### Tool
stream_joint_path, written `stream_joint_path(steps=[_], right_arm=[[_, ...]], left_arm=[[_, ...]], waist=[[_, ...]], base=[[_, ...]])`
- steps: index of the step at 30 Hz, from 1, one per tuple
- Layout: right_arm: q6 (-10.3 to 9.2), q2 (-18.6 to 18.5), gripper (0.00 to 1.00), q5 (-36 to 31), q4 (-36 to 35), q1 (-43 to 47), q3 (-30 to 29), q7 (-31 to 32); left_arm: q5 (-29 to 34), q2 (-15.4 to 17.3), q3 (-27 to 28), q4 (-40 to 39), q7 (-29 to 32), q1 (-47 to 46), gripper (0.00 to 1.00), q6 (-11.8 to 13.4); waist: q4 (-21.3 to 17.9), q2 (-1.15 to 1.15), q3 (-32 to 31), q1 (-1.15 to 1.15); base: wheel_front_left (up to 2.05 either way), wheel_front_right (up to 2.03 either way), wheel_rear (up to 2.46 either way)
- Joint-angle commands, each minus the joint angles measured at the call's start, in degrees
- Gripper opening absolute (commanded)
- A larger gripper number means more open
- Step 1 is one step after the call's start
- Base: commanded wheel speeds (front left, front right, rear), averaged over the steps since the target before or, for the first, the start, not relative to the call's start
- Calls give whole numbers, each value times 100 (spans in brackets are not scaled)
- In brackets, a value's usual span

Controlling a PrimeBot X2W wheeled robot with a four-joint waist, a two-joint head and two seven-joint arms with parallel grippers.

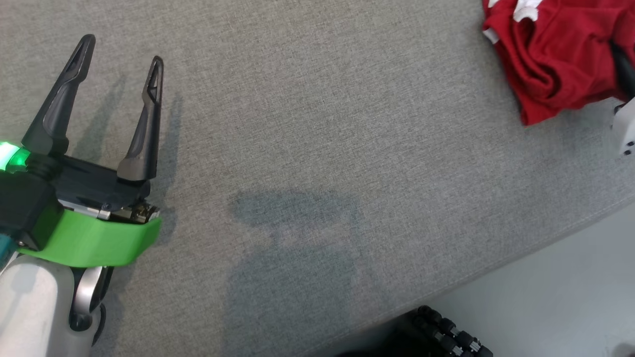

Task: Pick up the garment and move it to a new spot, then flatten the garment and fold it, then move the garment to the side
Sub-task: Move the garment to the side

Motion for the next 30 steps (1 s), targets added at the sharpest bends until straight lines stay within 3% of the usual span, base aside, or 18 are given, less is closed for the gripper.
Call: stream_joint_path(steps=[1,6,7,8,9,19,30], right_arm=[[-12,-52,0,-107,80,-174,-125,-70],[-12,-7,0,-411,408,-450,-494,-126],[-12,41,9,-427,486,-498,-599,-139],[-12,61,47,-481,559,-541,-702,-150],[-12,102,100,-515,617,-535,-770,-163],[-11,513,100,-611,662,20,-1681,-241],[-11,1319,100,-1090,-1220,1522,-3382,-248]], left_arm=[[60,62,-8,-42,20,-140,100,-45],[76,97,-87,-102,47,-281,100,-101],[76,94,-102,-112,52,-308,100,-105],[75,82,-127,-114,49,-335,100,-109],[80,65,-148,-105,38,-359,100,-117],[56,-4,-210,101,-92,-253,100,-42],[-86,-135,-199,435,-323,193,100,133]], waist=[[-20,0,251,0],[131,0,442,0],[158,0,474,0],[193,0,499,0],[227,0,509,0],[201,0,291,0],[182,0,-554,0]], base=[[0,0,0],[0,0,0],[0,0,0],[0,0,0],[0,0,0],[0,0,0],[0,0,0]])
